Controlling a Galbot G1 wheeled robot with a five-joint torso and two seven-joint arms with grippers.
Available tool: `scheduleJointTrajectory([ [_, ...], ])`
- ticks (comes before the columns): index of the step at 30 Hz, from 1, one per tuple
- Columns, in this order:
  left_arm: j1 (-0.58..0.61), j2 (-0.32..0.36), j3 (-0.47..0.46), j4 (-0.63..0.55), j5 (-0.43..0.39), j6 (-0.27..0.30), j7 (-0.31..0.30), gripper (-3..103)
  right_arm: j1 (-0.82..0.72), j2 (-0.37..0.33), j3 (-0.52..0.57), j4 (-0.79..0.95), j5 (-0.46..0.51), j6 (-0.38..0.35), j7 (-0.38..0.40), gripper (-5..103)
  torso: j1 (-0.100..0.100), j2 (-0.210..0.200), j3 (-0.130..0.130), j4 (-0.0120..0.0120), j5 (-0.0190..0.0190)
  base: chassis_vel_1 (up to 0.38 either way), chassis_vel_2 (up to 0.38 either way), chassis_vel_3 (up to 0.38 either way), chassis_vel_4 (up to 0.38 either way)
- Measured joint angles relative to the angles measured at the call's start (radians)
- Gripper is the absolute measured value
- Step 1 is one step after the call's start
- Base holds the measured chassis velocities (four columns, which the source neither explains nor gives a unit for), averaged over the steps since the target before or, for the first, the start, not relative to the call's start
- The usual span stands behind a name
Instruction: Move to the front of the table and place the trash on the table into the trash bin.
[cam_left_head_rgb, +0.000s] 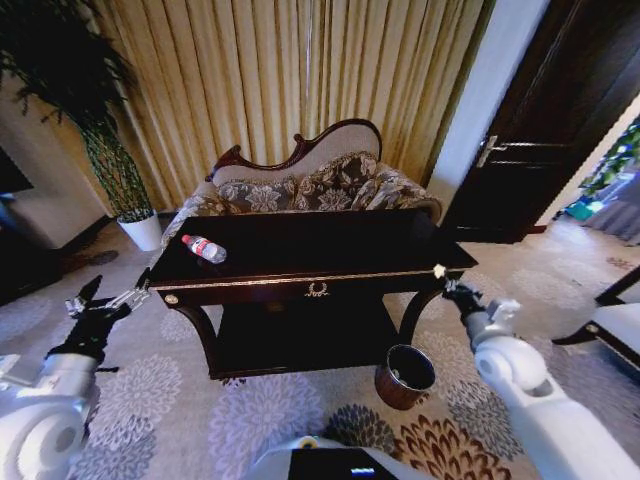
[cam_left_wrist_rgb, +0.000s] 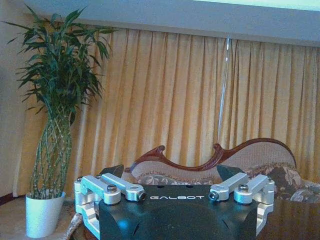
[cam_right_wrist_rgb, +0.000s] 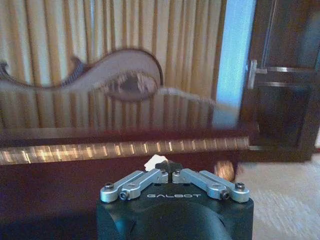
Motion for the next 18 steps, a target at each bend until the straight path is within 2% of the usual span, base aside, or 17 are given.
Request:
scheduleJointTrajectory([
  [2, -0.001, 0.001, 0.0, 0.001, -0.001, 0.0, -0.001, 100, 0.003, 0.027, -0.021, -0.074, -0.039, 0.017, -0.013, 0, 0.0, 0.0, 0.0, 0.0, -0.0001, 0.0, 0.0, 0.0, 0.0],
  [3, -0.001, -0.001, -0.001, 0.001, -0.001, 0.0, -0.001, 100, 0.024, 0.051, -0.042, -0.166, -0.069, 0.031, -0.022, 0, 0.0, 0.0, 0.0, 0.0001, -0.0002, 0.0, 0.0, 0.0, 0.0],
  [18, 0.007, -0.006, 0.0, -0.005, 0.0, 0.0, -0.001, 100, 0.144, 0.146, -0.125, -0.514, -0.164, 0.083, -0.053, 0, 0.0, 0.0, 0.0, 0.0, -0.0002, 0.0, 0.0, 0.0, 0.0],
])
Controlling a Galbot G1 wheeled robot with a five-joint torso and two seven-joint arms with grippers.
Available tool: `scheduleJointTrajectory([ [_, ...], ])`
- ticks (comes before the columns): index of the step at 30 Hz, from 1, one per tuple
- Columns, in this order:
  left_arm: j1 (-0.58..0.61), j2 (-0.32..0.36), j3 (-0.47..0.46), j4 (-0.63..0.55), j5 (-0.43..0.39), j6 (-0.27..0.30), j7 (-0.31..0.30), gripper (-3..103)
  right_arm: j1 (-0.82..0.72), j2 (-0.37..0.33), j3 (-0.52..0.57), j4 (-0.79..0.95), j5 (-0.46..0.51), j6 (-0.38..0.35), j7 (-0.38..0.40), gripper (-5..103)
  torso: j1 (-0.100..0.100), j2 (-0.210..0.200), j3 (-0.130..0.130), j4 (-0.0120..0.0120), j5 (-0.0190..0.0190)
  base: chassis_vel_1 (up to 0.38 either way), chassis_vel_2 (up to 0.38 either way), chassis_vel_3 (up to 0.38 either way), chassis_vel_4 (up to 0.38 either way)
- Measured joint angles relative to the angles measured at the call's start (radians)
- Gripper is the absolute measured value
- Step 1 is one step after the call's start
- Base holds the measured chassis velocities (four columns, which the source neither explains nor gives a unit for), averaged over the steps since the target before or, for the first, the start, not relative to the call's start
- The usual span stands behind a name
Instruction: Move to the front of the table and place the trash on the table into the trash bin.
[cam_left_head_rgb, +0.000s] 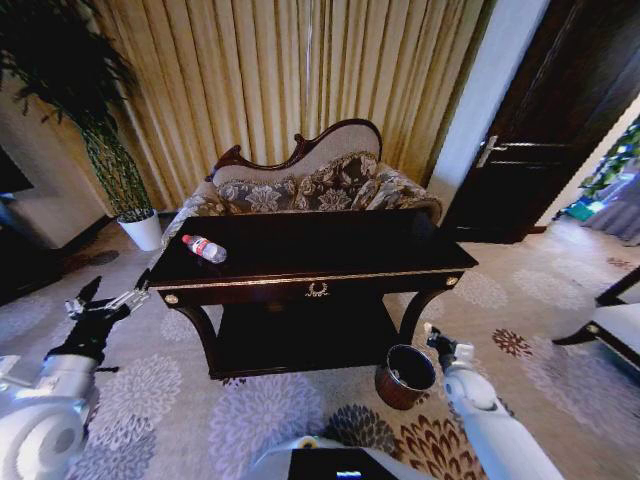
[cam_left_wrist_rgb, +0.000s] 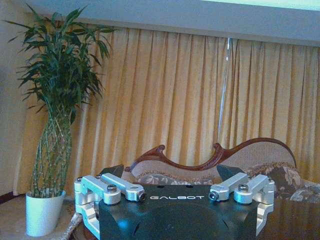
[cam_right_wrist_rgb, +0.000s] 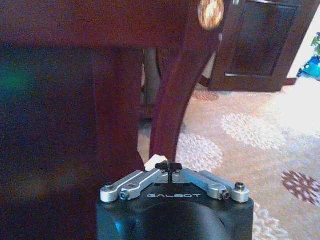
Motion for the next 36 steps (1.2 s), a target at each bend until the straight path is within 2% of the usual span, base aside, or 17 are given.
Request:
scheduleJointTrajectory([
  [12, 0.01, -0.011, -0.005, -0.007, 0.0, -0.003, 0.0, 100, 0.031, 0.063, -0.014, -0.168, -0.083, 0.062, -0.009, 0, 0.0, 0.0, 0.0, 0.0, 0.0001, 0.0, 0.0, 0.0, 0.0],
  [29, 0.015, -0.02, -0.005, -0.012, 0.003, -0.003, 0.003, 100, 0.029, 0.102, -0.035, -0.188, -0.108, 0.086, -0.016, 0, 0.0, 0.0, 0.0, 0.0001, 0.0, 0.0, 0.0, 0.0, 0.0],
  [30, 0.014, -0.022, -0.005, -0.012, 0.003, -0.003, 0.003, 100, 0.029, 0.103, -0.036, -0.185, -0.112, 0.086, -0.016, -3, 0.0, 0.0, 0.0, 0.0001, 0.0001, 0.0, 0.0, 0.0, 0.0],
  [32, 0.014, -0.024, -0.005, -0.012, 0.004, -0.004, 0.003, 100, 0.027, 0.103, -0.038, -0.179, -0.117, 0.086, -0.016, 8, 0.0, 0.0, 0.0, 0.0001, 0.0001, 0.0, 0.0, 0.0, 0.0],
  [34, 0.014, -0.024, -0.005, -0.012, 0.004, -0.004, 0.003, 100, 0.025, 0.103, -0.038, -0.177, -0.118, 0.086, -0.015, 8, 0.0, 0.0, 0.0, 0.0001, 0.0, 0.0, 0.0, 0.0, 0.0],
  [36, 0.014, -0.026, -0.005, -0.012, 0.004, -0.004, 0.003, 100, 0.019, 0.102, -0.039, -0.166, -0.121, 0.086, -0.014, 18, 0.0, 0.0, 0.0, 0.0001, 0.0, 0.0, 0.0, 0.0, 0.0],
])
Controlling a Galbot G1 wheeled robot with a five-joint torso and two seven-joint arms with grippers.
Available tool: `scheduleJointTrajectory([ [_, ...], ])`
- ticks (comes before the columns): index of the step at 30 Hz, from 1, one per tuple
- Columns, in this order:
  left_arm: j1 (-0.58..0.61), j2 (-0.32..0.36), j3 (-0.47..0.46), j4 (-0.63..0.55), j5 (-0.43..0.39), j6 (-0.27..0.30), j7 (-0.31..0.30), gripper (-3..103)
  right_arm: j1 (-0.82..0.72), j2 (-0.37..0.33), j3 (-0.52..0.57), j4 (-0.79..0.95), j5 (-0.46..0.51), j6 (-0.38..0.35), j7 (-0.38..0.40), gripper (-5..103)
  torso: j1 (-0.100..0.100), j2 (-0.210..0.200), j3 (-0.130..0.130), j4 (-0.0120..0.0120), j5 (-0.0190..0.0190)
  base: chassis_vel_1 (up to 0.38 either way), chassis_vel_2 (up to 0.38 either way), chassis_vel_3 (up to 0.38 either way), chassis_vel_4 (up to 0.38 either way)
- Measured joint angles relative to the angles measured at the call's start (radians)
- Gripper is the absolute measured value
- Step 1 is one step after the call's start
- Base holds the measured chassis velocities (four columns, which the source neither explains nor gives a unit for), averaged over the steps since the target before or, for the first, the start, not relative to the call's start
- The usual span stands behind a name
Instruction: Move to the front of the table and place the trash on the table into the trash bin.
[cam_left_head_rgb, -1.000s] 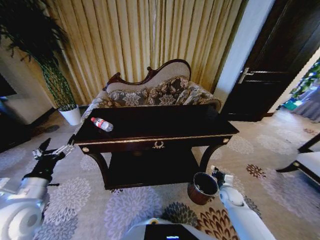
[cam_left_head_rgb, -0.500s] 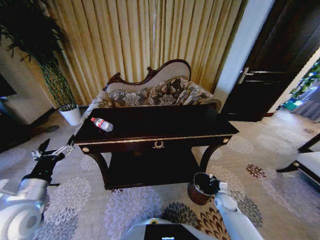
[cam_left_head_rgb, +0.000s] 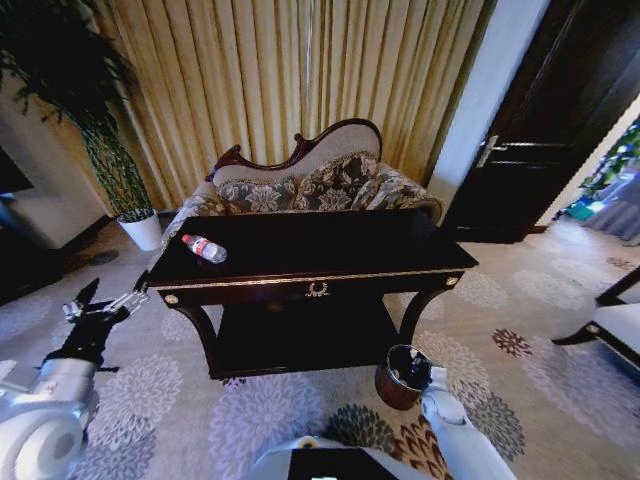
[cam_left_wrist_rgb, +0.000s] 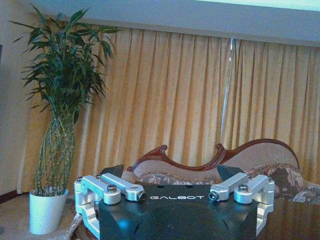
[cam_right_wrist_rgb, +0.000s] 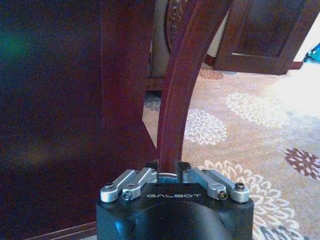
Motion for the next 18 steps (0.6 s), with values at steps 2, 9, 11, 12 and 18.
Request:
scheduleJointTrajectory([
  [2, -0.001, 0.0, 0.0, 0.0, 0.0, 0.0, 0.0, 100, -0.001, 0.0, 0.0, 0.002, -0.001, 0.0, 0.0, 24, 0.0, 0.0, 0.0, 0.0, 0.0, 0.0, 0.0, 0.0, 0.0],
  [9, -0.001, -0.001, -0.001, 0.001, 0.0, -0.001, 0.0, 100, -0.005, 0.002, 0.002, 0.015, -0.002, 0.0, 0.006, 51, 0.0, 0.0, 0.0, 0.0, 0.0001, 0.0, 0.0, 0.0, 0.0],
  [11, -0.001, -0.001, -0.001, 0.001, 0.0, -0.001, 0.0, 100, -0.005, 0.002, 0.003, 0.018, -0.002, 0.0, 0.007, 56, 0.0, 0.0, 0.0, 0.0, 0.0001, 0.0, 0.0, 0.0, 0.0],
  [12, -0.001, -0.001, -0.001, 0.001, 0.0, -0.001, 0.0, 100, -0.005, 0.002, 0.003, 0.018, -0.002, 0.0, 0.007, 56, 0.0, 0.0, 0.0, 0.0, 0.0001, 0.0, 0.0, 0.0, 0.0],
  [18, -0.001, -0.002, -0.002, 0.001, 0.0, -0.002, 0.0, 100, -0.008, 0.001, 0.006, 0.028, -0.001, -0.001, 0.009, 84, 0.0, 0.0, 0.0, -0.0001, 0.0001, 0.0, 0.0, 0.0, 0.0],
])
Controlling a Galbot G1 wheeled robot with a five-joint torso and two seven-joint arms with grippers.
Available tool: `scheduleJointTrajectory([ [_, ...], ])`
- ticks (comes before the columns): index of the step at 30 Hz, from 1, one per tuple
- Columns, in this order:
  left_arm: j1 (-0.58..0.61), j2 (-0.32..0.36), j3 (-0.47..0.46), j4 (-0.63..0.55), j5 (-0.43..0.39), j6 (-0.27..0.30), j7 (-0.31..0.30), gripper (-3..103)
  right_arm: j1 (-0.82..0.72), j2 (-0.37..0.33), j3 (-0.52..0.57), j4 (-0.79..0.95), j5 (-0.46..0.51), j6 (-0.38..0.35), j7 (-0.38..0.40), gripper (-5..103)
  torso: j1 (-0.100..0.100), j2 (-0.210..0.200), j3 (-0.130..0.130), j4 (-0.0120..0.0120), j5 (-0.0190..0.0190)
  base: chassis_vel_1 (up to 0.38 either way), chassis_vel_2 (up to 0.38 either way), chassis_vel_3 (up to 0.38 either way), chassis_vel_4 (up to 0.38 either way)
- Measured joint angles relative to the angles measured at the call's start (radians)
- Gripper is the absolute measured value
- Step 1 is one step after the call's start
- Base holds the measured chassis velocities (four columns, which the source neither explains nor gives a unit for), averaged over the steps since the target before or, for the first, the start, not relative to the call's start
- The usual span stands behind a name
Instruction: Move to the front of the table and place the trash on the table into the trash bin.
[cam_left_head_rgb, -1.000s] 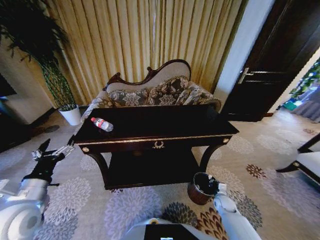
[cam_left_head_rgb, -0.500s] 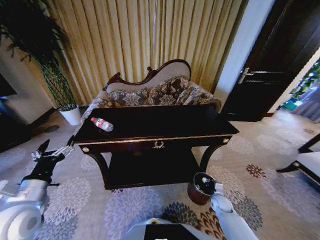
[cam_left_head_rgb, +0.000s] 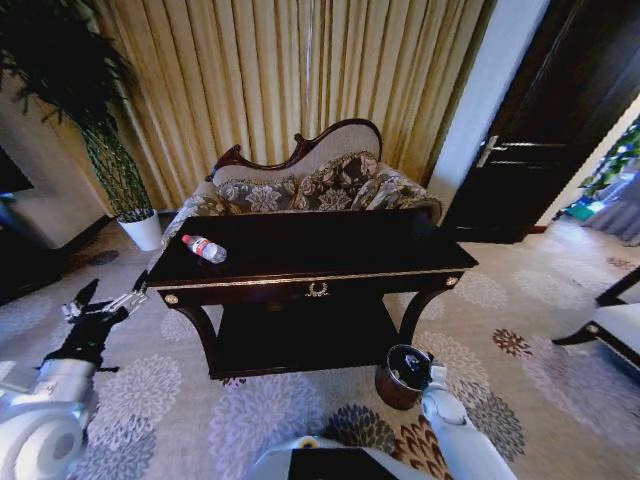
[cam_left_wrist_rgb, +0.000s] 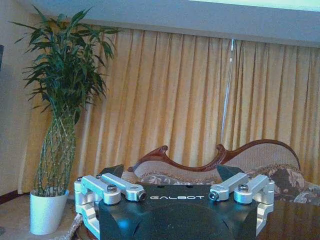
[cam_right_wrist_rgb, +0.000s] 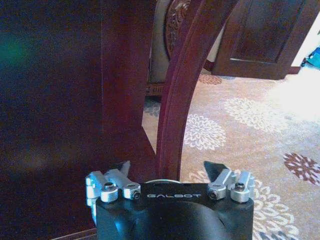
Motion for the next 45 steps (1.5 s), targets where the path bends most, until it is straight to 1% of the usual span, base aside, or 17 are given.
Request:
scheduleJointTrajectory([
  [1, 0.0, 0.0, 0.0, 0.0, 0.0, 0.0, 0.0, 100, 0.0, 0.0, 0.0, 0.0, 0.0, 0.0, 0.0, 84, 0.0, 0.0, 0.0, 0.0, 0.0, 0.0, 0.0, 0.0, 0.0],
  [4, 0.001, 0.0, 0.0, 0.001, 0.0, -0.002, 0.001, 100, 0.0, 0.0, 0.002, 0.002, 0.001, 0.0, 0.0, 97, 0.0, 0.0, 0.0, 0.0, 0.0, 0.0, 0.0, 0.0, 0.0],
  [7, 0.001, -0.001, 0.001, 0.002, 0.0, -0.003, 0.002, 100, 0.0, 0.0, 0.002, 0.004, 0.002, 0.0, 0.001, 100, 0.0, 0.0, 0.0, 0.0, 0.0, 0.0, 0.0, 0.0, 0.0],
  [35, 0.004, 0.001, -0.001, 0.004, -0.001, -0.018, 0.003, 100, -0.012, -0.001, 0.006, 0.019, 0.005, -0.001, 0.003, 100, 0.0, 0.0, 0.0, 0.0001, 0.0, 0.0, 0.0, 0.0, 0.0],
  [41, 0.0, 0.006, 0.002, 0.004, -0.002, -0.018, 0.003, 100, -0.025, -0.005, 0.019, 0.05, 0.006, -0.001, 0.003, 100, 0.0, 0.0, 0.0, 0.0, 0.0001, 0.0, 0.0, 0.0, 0.0],
  [45, 0.0, 0.006, 0.002, 0.007, -0.002, -0.018, 0.003, 100, -0.044, -0.014, 0.035, 0.111, 0.025, -0.008, 0.003, 100, 0.0, 0.0, 0.0, 0.0, 0.0, 0.0, 0.0, 0.0, 0.0],
])
